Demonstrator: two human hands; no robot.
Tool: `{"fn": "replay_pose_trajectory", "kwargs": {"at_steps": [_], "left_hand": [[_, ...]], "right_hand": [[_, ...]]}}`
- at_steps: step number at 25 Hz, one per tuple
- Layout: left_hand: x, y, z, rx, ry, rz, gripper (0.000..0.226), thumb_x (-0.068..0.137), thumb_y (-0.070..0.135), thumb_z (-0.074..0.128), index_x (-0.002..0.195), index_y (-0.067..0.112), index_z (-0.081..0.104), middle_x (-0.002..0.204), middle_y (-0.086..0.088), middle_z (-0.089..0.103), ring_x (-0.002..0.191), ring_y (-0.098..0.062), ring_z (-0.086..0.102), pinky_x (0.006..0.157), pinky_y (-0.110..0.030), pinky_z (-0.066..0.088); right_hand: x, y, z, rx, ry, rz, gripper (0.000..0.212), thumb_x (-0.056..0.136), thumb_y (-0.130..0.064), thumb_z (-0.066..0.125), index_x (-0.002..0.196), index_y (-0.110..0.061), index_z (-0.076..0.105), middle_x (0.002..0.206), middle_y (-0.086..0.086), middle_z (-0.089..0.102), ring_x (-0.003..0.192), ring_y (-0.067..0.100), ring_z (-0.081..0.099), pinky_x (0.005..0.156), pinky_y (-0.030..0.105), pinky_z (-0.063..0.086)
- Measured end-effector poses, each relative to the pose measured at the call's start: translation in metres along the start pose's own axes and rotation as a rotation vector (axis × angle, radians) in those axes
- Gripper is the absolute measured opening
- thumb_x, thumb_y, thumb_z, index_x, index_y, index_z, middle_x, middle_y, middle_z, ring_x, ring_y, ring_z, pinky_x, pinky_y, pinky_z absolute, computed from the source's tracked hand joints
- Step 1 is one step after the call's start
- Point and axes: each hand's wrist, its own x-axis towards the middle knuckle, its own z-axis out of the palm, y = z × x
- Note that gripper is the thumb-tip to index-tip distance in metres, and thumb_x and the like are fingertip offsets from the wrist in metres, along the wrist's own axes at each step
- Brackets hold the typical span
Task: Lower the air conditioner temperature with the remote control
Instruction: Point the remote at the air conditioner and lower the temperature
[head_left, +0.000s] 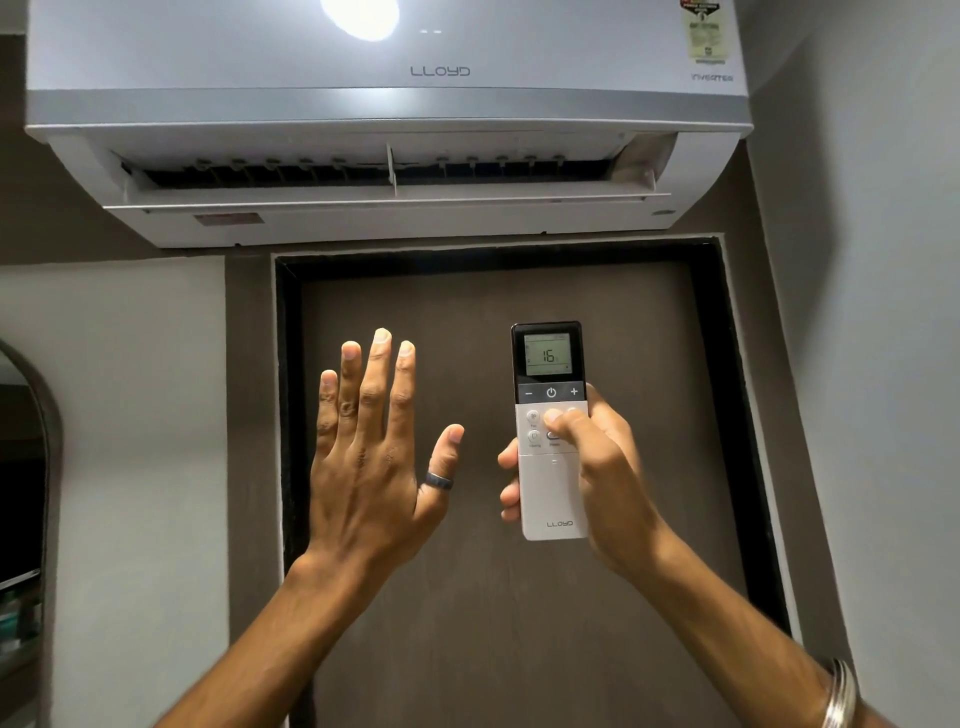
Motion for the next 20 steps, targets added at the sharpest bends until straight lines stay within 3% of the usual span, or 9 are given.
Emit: {"fn": "replay_pose_trajectory", "kwargs": {"at_steps": [6, 20], "left_hand": [[0.0, 0.002, -0.001, 0.001, -0.002, 0.01, 0.081, 0.102, 0.06, 0.032, 0.164, 0.01, 0.022, 0.175, -0.013, 0.012, 0.163, -0.031, 0.002, 0.133, -0.047, 0.001], [-0.001, 0.007, -0.011, -0.003, 0.004, 0.014, 0.08, 0.102, 0.061, 0.031, 0.165, 0.011, 0.021, 0.175, -0.013, 0.012, 0.163, -0.031, 0.001, 0.133, -0.047, 0.0]], "right_hand": [[-0.003, -0.004, -0.003, -0.028, 0.015, -0.02, 0.031, 0.093, -0.031, 0.052, 0.119, -0.014, 0.057, 0.076, 0.016, 0.075, 0.052, 0.035, 0.07, 0.055, 0.047, 0.063], [-0.015, -0.019, 0.001, 0.016, -0.008, -0.002, 0.042, 0.09, -0.027, 0.05, 0.125, -0.003, 0.051, 0.074, 0.016, 0.074, 0.05, 0.033, 0.068, 0.049, 0.042, 0.062]]}}
